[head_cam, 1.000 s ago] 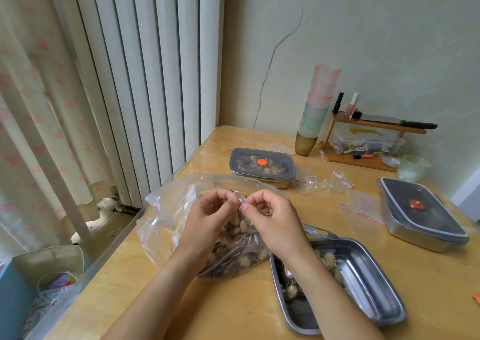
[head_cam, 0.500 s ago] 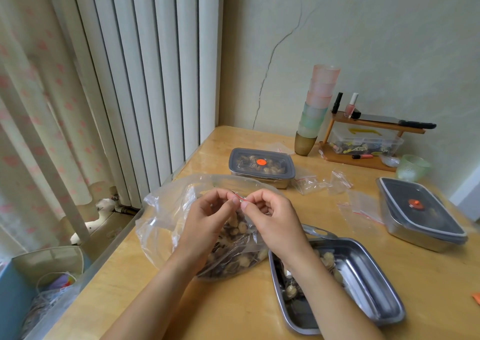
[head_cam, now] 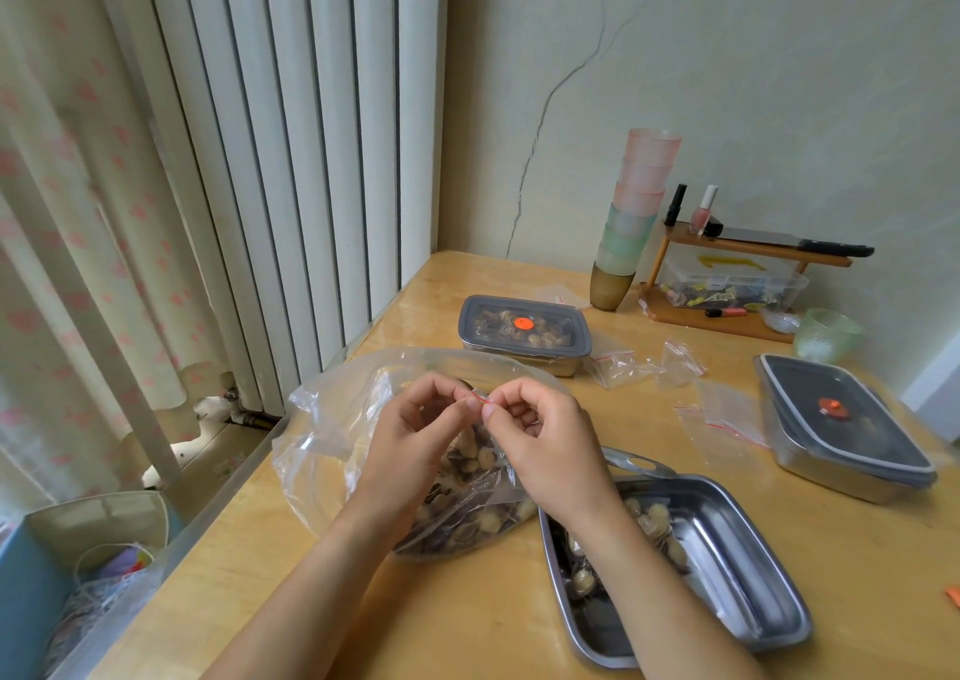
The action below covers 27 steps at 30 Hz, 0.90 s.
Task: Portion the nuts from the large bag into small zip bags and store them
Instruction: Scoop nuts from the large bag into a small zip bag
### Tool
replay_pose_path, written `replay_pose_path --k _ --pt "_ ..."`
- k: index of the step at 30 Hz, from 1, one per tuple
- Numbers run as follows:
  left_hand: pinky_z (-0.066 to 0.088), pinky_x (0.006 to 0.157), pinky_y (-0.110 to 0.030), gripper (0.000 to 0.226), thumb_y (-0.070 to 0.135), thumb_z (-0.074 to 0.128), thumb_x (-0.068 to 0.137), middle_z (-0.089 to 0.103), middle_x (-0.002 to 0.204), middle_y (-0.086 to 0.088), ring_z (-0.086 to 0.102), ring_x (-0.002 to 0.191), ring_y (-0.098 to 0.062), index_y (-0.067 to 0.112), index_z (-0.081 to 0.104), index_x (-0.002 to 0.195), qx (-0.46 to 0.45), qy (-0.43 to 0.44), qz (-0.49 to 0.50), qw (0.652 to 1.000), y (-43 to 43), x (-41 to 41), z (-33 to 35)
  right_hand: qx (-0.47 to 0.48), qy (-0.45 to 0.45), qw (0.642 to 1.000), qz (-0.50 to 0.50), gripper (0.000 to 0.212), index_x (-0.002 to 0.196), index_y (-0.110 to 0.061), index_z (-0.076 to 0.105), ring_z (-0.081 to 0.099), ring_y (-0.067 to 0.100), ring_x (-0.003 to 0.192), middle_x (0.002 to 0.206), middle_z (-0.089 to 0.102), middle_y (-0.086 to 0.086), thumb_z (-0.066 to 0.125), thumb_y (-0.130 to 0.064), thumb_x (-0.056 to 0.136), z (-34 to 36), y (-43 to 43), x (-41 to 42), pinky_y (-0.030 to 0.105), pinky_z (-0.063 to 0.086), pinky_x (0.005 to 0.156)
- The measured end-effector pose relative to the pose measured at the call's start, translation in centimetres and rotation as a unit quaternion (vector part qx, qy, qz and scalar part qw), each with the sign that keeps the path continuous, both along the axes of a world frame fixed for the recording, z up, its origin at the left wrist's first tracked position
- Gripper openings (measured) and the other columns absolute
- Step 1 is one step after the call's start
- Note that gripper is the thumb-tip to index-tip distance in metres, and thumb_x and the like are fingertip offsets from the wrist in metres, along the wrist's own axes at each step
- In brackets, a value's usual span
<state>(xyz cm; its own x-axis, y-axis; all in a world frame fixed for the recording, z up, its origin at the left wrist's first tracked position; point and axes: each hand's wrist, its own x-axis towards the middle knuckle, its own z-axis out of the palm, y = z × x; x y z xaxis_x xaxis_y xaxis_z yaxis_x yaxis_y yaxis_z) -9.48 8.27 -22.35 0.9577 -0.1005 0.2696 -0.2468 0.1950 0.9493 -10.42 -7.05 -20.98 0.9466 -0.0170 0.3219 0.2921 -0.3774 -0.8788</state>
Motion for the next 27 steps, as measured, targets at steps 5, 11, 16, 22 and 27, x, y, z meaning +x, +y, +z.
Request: replay_pose_path --k 5,11,16,22,27 --pt "0.051 0.066 -0.024 0.009 0.002 0.063 0.098 0.064 0.082 -0.02 0.06 0.074 -0.019 0.002 0.065 0.089 0.017 -0.024 0.001 1.0 -0.16 0.1 -0.29 -0.07 -0.043 0.997 -0.009 0.016 0.08 -0.017 0.066 0.052 0.006 0.06 0.065 0.058 -0.011 0.066 -0.01 0.095 0.33 0.28 -0.46 0.014 0.039 0.057" --pt "0.053 0.074 -0.024 0.013 0.003 0.062 0.099 0.069 0.085 -0.013 0.066 0.081 -0.018 0.006 0.067 0.087 0.007 -0.025 0.011 1.0 -0.23 0.1 -0.23 -0.094 -0.076 0.992 -0.02 0.016 0.082 -0.02 0.066 0.056 0.01 0.066 0.07 0.062 -0.01 0.067 -0.014 0.097 0.48 0.28 -0.52 0.012 0.037 0.059" --pt "0.055 0.083 -0.033 0.012 0.009 0.061 0.1 0.073 0.095 -0.021 0.069 0.09 -0.028 0.004 0.066 0.09 -0.005 -0.007 0.02 1.0 -0.18 0.17 -0.34 -0.067 -0.042 0.997 -0.018 0.014 0.082 -0.022 0.068 0.057 0.005 0.063 0.066 0.062 -0.014 0.07 -0.018 0.096 0.46 0.18 -0.59 0.012 0.04 0.058" --pt "0.056 0.081 -0.029 0.012 0.011 0.063 0.1 0.074 0.096 -0.019 0.071 0.089 -0.024 0.002 0.069 0.097 0.013 -0.008 -0.009 1.0 -0.24 0.24 -0.38 -0.048 -0.035 0.998 -0.026 0.015 0.08 -0.021 0.068 0.061 0.006 0.065 0.071 0.067 -0.006 0.069 -0.017 0.095 0.56 0.18 -0.71 0.013 0.044 0.059" --pt "0.054 0.075 -0.025 0.013 0.01 0.065 0.099 0.074 0.094 -0.021 0.069 0.083 -0.019 -0.002 0.07 0.096 0.014 -0.021 -0.001 1.0 -0.16 0.31 -0.42 -0.047 -0.024 0.998 -0.039 0.015 0.08 -0.022 0.067 0.058 0.006 0.062 0.07 0.066 -0.004 0.069 -0.018 0.093 0.52 0.05 -0.7 0.017 0.044 0.057"
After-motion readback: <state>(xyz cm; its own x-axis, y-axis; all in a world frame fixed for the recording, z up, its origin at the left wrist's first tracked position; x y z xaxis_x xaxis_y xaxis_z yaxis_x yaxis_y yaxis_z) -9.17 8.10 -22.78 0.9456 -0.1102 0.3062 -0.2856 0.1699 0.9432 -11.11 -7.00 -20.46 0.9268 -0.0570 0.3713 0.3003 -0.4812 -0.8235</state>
